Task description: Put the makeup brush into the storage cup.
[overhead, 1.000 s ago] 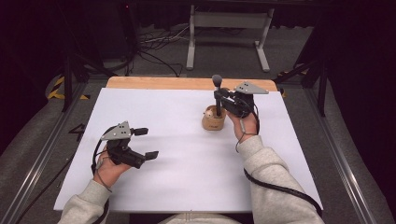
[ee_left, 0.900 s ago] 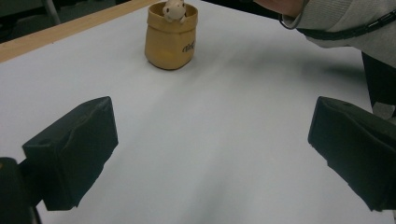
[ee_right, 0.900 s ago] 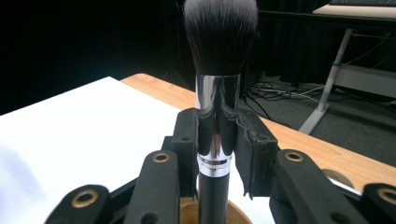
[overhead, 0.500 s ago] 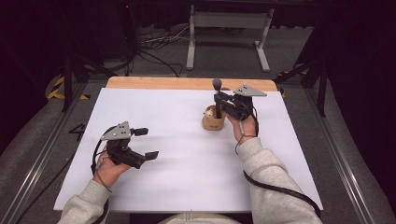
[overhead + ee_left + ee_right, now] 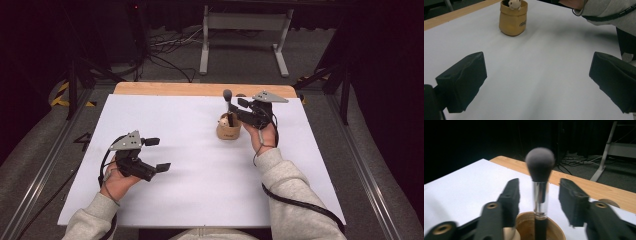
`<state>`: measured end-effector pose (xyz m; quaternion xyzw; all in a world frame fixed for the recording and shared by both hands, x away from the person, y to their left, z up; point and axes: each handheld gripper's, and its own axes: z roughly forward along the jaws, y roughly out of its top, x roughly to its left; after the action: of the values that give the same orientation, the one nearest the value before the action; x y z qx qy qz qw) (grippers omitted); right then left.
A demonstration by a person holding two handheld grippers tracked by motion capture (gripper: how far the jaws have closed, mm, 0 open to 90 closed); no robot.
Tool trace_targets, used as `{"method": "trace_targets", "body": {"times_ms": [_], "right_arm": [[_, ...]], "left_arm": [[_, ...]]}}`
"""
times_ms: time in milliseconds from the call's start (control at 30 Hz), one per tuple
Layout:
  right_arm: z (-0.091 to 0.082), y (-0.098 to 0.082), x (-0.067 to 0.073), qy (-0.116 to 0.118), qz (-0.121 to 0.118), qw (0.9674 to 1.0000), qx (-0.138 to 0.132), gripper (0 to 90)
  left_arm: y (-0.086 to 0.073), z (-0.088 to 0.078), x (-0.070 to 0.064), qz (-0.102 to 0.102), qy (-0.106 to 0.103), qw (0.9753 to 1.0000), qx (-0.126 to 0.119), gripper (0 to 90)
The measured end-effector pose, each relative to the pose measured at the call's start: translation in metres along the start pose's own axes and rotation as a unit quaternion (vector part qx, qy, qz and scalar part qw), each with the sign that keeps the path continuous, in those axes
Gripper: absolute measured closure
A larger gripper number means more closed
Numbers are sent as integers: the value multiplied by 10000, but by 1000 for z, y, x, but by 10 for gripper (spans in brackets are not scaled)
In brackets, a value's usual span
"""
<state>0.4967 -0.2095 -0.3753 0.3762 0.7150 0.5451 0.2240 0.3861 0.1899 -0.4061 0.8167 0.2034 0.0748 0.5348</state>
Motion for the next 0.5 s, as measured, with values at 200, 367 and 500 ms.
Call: {"method": "trace_targets", "body": {"times_ms": [200,367,500], "right_arm": [[-6,4,2,-26,-127,9999,-35,309],[-17,11,5,40,-239,9996,-174,198],[-26,15,7,166,-357,9988,-280,121]], "left_arm": [[0,-1,0,-16,17,10000,-56,16],[1,-4,-3,-42,33,9999,-149,13],[-1,-7,-4,-91,21,9998,-200,12]]}}
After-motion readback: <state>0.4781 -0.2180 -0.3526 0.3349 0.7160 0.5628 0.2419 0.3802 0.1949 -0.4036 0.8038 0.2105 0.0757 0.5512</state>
